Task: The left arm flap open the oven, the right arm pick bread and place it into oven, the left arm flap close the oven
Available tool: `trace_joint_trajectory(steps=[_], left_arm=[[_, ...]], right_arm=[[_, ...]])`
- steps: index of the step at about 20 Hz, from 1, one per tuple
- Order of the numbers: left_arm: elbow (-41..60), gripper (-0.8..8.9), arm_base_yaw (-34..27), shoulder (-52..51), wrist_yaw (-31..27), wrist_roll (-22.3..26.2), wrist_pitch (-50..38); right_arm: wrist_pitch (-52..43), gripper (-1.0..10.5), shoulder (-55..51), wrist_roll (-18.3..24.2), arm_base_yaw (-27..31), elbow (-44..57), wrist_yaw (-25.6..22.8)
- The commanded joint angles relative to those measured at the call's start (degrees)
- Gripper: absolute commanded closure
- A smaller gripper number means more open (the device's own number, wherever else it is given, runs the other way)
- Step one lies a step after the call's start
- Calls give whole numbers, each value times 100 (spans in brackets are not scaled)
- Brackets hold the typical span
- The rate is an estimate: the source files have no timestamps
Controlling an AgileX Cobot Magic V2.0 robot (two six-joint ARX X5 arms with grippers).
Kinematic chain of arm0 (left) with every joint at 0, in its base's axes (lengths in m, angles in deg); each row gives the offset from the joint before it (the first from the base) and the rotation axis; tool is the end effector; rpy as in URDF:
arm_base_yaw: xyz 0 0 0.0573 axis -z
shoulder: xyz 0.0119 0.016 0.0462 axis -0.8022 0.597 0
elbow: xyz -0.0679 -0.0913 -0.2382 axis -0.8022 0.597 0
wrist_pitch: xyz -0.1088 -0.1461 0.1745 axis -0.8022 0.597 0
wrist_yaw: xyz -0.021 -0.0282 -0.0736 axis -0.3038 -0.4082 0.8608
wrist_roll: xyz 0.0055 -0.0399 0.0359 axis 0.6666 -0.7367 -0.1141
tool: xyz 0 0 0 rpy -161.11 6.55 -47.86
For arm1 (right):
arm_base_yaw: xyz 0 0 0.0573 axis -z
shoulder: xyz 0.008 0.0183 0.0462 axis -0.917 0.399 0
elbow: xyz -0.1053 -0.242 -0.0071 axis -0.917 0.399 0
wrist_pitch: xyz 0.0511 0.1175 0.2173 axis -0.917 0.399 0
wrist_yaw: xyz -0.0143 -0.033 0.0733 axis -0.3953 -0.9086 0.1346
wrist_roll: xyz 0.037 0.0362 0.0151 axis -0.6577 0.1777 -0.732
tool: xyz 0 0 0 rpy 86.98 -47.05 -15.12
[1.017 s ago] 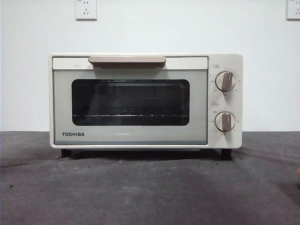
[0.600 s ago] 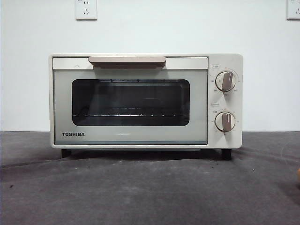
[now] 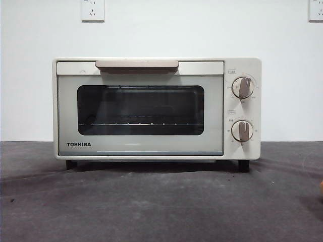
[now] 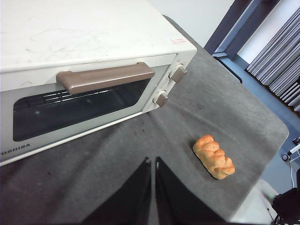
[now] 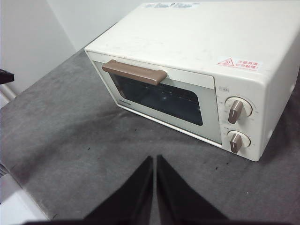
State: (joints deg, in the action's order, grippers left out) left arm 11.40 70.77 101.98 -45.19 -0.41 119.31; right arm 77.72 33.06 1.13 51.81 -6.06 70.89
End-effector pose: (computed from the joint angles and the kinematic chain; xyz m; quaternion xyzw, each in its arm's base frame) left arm 0.1180 -0.0531 0.3274 -0.1130 0.2301 -0.3881 0.8852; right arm 0.0873 0.0371 0.3414 0.0810 0.2157 0.3480 0.9087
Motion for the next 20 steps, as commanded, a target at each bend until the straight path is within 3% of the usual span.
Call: trace_joint_trajectory(steps=[1, 4, 7, 9, 20], left_arm=[[-133, 757, 26, 28, 33, 92, -140], [-133, 603, 26, 28, 31, 90, -245], [-133, 343, 26, 28, 31, 90, -269], [-133, 251, 26, 28, 31, 90, -269], [-133, 250, 26, 28, 31, 87, -264]], right_arm=[[-42, 886, 15, 39, -31, -98, 7], [-42, 699, 20, -37, -31, -98, 2], [-42, 510, 20, -243, -31, -98, 0], [-39, 443, 20, -315, -31, -98, 2], [605, 401, 72, -612, -31, -98, -17]])
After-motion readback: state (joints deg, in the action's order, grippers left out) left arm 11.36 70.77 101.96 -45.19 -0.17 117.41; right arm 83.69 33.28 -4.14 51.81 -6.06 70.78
